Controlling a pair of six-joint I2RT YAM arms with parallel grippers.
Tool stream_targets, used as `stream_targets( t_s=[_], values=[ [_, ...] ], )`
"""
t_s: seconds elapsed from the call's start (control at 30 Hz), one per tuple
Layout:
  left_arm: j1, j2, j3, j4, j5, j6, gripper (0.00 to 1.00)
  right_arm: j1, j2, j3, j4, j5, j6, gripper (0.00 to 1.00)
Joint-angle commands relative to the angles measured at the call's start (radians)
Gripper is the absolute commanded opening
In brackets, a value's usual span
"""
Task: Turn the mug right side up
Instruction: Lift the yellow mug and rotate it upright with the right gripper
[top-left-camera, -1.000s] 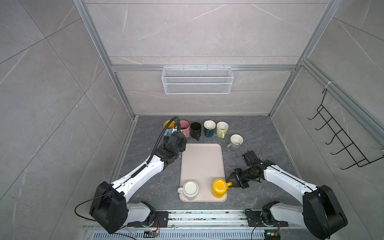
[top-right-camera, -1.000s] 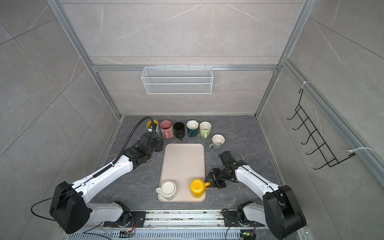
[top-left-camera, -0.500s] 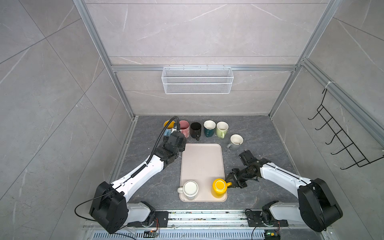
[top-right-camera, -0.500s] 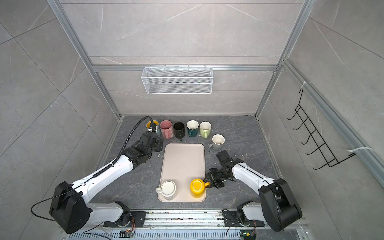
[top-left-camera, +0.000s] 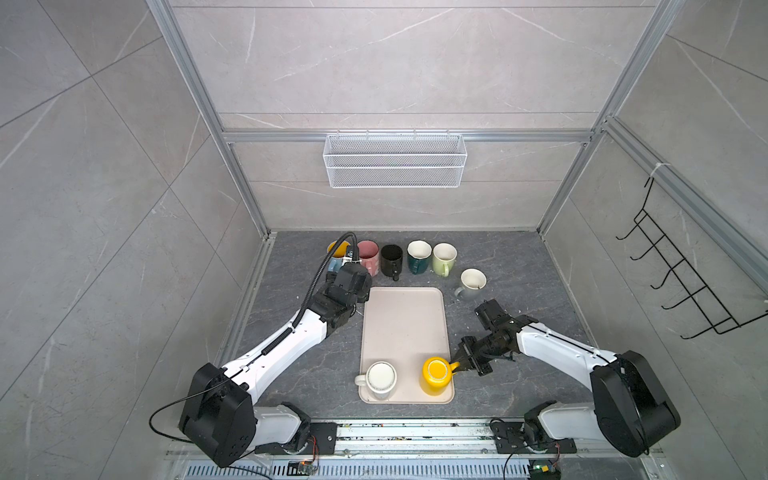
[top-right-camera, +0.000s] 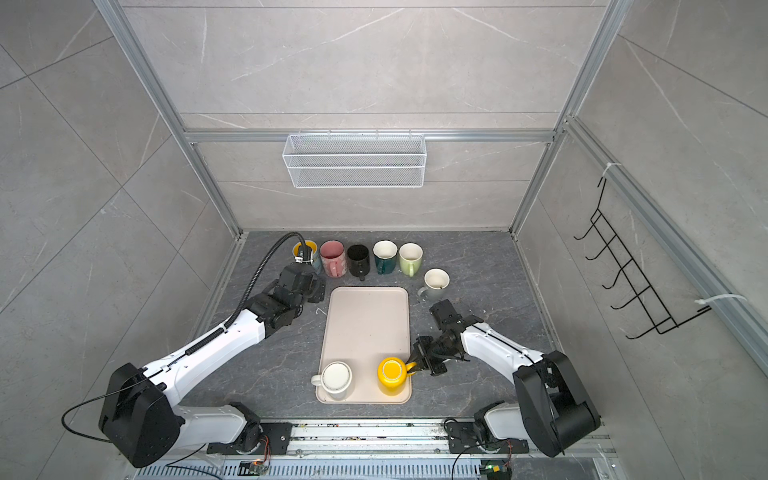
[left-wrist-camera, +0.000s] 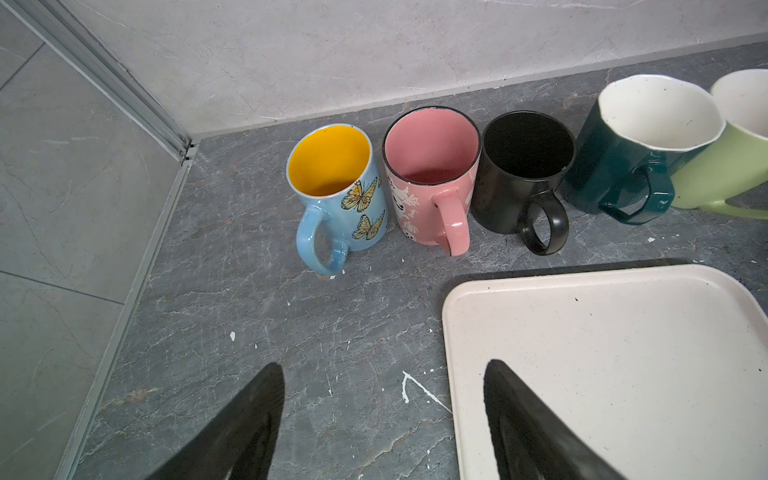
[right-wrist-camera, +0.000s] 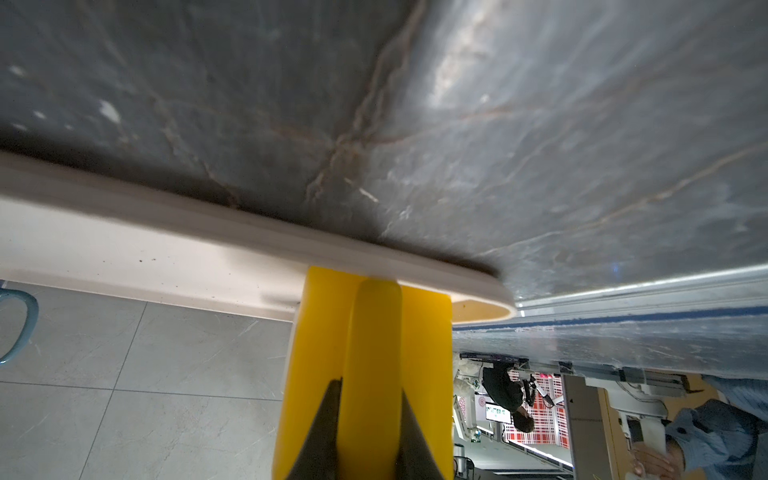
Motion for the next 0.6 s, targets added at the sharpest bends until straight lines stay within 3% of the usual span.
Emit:
stream_targets(
  t_s=[0.0,0.23,0.43,0.57],
  values=[
    [0.005,-0.009,0.020,0.008,0.009,-0.016,0.78,0.007,0.009,0.047,0.002,0.000,-0.037,0.00],
    [0.005,-0.028,0.027,0.004,0.041,-0.020,0.78,0.076,0.014,0.129,0.149,0.054,-0.098,0.00],
    [0.005,-0.067,0.036,0.002,0.061,-0.014,0.78,0.134,0.013,0.306,0.035,0.207,-0.310,0.00],
    [0.006,-0.097,0.040,-0.003,0.112,-0.007,0.78,0.188,0.012,0.394,0.052,0.292,-0.402,0.00]
  ],
)
